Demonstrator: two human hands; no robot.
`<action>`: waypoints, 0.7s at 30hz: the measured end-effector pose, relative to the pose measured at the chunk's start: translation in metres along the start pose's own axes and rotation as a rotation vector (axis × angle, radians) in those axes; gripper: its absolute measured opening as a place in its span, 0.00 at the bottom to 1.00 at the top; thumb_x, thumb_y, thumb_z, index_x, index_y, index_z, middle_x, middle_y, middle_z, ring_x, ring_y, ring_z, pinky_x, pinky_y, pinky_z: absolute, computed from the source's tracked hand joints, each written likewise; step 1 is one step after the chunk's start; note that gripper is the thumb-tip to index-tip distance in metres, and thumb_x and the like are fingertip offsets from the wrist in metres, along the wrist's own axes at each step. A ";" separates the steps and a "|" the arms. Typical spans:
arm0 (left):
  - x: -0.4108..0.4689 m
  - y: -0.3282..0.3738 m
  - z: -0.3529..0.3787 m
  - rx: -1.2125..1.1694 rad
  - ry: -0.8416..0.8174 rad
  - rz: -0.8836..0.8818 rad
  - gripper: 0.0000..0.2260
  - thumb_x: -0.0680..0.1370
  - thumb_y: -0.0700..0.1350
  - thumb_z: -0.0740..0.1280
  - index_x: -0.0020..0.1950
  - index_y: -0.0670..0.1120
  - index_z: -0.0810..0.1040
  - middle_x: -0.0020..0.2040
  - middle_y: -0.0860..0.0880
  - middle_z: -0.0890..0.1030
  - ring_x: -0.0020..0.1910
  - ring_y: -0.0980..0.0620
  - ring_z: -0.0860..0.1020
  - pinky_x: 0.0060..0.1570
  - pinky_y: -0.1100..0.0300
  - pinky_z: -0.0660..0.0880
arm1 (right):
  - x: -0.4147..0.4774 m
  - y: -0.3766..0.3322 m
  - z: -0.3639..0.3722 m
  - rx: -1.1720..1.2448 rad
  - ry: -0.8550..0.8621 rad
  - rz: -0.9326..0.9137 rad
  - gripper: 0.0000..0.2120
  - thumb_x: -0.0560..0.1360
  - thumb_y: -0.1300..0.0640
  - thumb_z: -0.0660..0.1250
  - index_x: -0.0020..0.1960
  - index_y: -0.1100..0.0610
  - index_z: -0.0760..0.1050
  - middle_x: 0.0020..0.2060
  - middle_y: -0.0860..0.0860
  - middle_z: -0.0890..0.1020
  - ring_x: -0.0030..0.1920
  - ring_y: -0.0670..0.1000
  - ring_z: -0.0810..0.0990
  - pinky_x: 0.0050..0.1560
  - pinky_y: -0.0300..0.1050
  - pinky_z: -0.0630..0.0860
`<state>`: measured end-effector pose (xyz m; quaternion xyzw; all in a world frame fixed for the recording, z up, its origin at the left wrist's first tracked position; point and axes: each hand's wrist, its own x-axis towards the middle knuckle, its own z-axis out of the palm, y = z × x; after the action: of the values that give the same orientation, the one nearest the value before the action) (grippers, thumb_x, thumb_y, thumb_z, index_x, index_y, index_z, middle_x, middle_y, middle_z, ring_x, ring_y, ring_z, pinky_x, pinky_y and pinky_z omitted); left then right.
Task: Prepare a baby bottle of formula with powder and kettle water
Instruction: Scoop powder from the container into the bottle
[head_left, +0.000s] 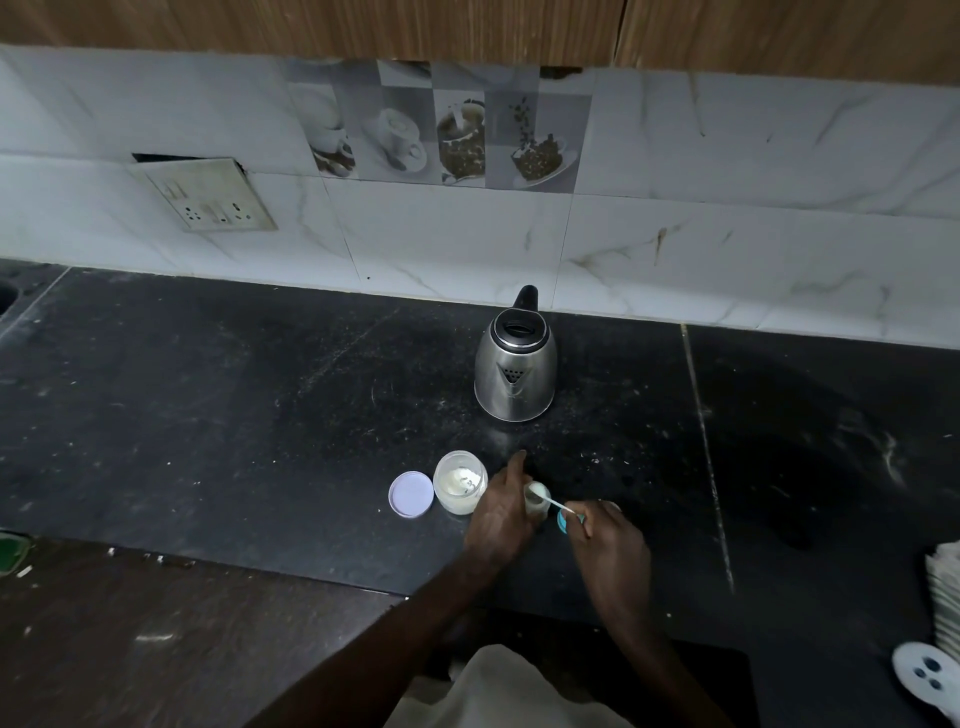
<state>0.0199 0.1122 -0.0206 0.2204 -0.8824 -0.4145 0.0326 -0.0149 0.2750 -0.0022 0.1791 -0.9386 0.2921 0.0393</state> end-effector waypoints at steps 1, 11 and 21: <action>0.000 -0.001 0.000 0.003 -0.007 0.001 0.40 0.74 0.48 0.76 0.82 0.45 0.61 0.65 0.46 0.79 0.62 0.46 0.79 0.61 0.57 0.74 | -0.001 -0.001 0.000 -0.051 0.017 -0.050 0.06 0.73 0.57 0.80 0.46 0.48 0.84 0.40 0.46 0.84 0.37 0.52 0.85 0.29 0.46 0.78; 0.001 -0.009 0.004 0.002 -0.021 0.026 0.41 0.73 0.48 0.77 0.82 0.46 0.61 0.66 0.47 0.79 0.65 0.48 0.77 0.65 0.57 0.73 | -0.003 0.000 0.000 -0.256 0.092 -0.303 0.08 0.78 0.53 0.66 0.45 0.50 0.83 0.38 0.47 0.81 0.27 0.51 0.80 0.21 0.44 0.72; 0.002 -0.008 0.003 -0.016 -0.032 0.015 0.40 0.72 0.47 0.78 0.81 0.48 0.62 0.66 0.48 0.78 0.64 0.49 0.77 0.65 0.56 0.74 | -0.004 0.004 0.000 -0.254 0.083 -0.316 0.06 0.78 0.53 0.67 0.46 0.50 0.83 0.39 0.47 0.81 0.29 0.51 0.81 0.22 0.45 0.74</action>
<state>0.0205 0.1086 -0.0286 0.2068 -0.8810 -0.4249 0.0237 -0.0129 0.2794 -0.0047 0.3054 -0.9258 0.1685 0.1453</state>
